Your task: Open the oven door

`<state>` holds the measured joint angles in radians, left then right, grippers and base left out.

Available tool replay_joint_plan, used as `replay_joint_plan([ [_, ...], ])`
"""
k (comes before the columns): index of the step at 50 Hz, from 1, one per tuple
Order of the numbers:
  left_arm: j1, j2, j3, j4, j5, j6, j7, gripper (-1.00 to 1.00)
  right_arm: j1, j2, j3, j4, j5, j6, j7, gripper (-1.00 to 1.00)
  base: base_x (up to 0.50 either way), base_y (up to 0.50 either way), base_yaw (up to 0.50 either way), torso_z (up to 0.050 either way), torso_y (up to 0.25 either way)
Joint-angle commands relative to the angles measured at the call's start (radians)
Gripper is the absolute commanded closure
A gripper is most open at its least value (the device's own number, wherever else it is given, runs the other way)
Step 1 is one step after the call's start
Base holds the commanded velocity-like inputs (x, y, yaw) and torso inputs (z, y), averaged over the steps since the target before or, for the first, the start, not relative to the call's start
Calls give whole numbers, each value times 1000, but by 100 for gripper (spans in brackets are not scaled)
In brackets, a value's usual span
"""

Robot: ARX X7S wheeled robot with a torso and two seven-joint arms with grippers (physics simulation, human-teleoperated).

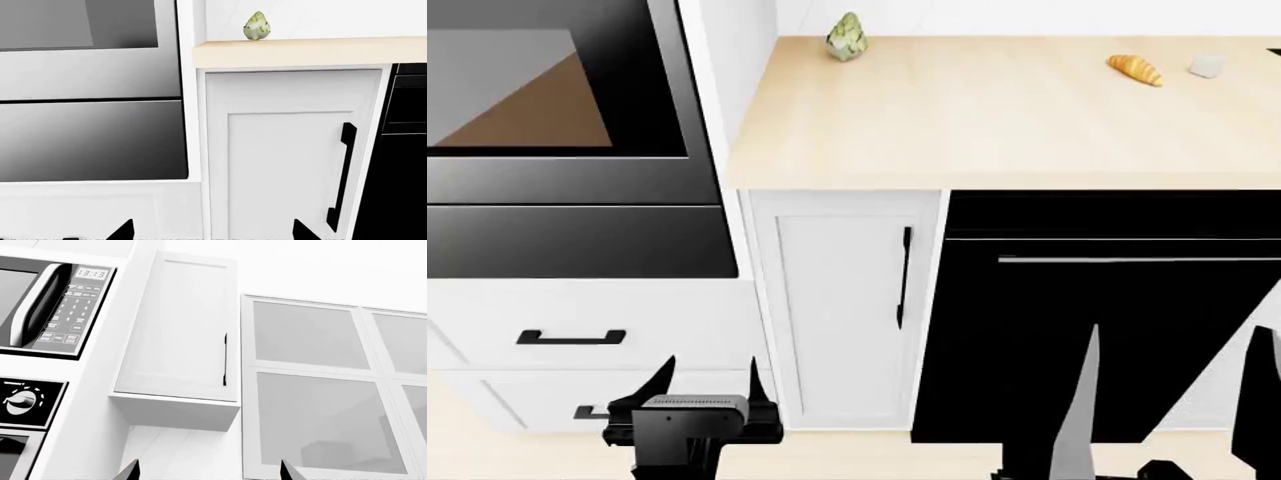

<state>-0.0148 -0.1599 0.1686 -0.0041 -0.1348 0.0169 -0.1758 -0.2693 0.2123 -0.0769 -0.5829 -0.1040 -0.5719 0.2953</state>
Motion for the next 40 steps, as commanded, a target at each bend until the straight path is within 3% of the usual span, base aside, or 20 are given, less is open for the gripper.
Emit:
replay_joint_plan([
  [1,-2,-7,9,2,-6,-7,-5,-100,4,7,-7,-2,8,8,7,-100,0,0,0,-32,0],
  [40,-3,-26,33,7,-22,-3,-25,-100,3,29,-15,0,5,4,35,-100,0,0,0,-37,0],
])
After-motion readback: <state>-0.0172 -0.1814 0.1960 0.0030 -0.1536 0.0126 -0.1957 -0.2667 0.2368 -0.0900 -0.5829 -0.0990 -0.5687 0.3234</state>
